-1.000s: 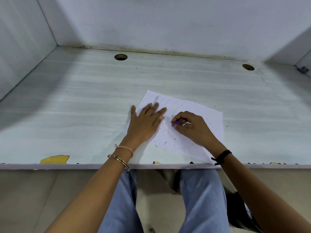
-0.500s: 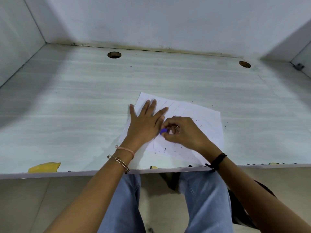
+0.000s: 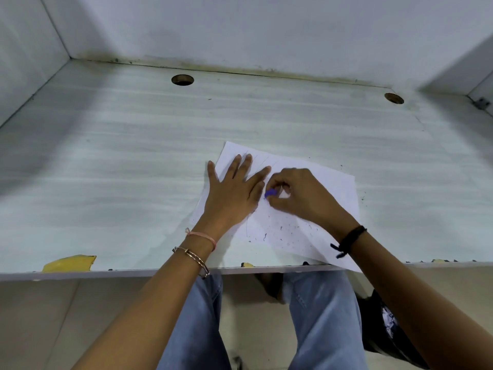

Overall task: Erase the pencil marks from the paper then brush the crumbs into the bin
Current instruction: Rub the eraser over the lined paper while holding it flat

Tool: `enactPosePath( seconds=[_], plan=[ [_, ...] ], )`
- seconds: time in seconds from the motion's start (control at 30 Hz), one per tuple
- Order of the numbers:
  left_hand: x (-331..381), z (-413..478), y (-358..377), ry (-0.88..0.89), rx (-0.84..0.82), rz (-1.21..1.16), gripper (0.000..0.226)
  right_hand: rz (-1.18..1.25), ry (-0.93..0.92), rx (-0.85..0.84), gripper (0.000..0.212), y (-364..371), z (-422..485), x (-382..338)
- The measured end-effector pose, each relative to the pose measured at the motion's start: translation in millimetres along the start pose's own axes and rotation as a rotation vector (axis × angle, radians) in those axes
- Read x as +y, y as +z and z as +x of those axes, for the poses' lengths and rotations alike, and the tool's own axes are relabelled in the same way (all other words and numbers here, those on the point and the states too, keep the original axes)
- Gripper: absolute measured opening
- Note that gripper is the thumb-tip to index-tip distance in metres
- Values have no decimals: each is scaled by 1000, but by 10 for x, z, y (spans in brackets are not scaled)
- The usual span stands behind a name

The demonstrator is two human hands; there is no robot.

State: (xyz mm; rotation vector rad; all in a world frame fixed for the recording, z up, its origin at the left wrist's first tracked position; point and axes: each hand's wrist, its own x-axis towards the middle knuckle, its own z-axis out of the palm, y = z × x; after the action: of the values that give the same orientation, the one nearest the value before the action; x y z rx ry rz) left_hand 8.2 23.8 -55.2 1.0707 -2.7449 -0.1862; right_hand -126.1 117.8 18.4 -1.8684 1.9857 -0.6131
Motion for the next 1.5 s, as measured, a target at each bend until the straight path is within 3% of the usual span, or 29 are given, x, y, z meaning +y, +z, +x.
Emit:
enactPosePath(
  seconds=[0.1,0.27,0.4,0.57,0.73,0.87,1.03,1.17,1.33,1.43,1.5],
  plan=[
    [9,3,-14,6,-42,22,51,31,-51,-181,7,16,-103,-83],
    [15,-13,-47,3,-12,14,55,-8,24,28,6,-16,63,18],
    [8,-1,-59,10,-73,21,49,-7,-58,-189,6,22,-83,-67],
    [10,-2,-27,8,6,21,59,-22,33,31,6,-38,105,45],
    [4,1,-60,22,-100,51,51,-61,-76,-181,8,-13,-25,-49],
    [15,-10,-64,14,-72,90,55,-58,31,20,9,-29,123,47],
    [1,-4,-55,25,-106,76,51,-56,-44,-171,7,-12,10,-10],
    [13,-9,-52,10,-58,87,55,-35,38,24,6,-33,122,78],
    [5,2,-59,18,-88,46,49,-69,-46,-192,6,-33,14,26],
    [-1,3,-31,20,-41,51,56,-86,27,-10,6,-57,122,134],
    [0,0,-46,24,-37,40,62,-85,-5,-1,9,-6,104,108]
  ],
)
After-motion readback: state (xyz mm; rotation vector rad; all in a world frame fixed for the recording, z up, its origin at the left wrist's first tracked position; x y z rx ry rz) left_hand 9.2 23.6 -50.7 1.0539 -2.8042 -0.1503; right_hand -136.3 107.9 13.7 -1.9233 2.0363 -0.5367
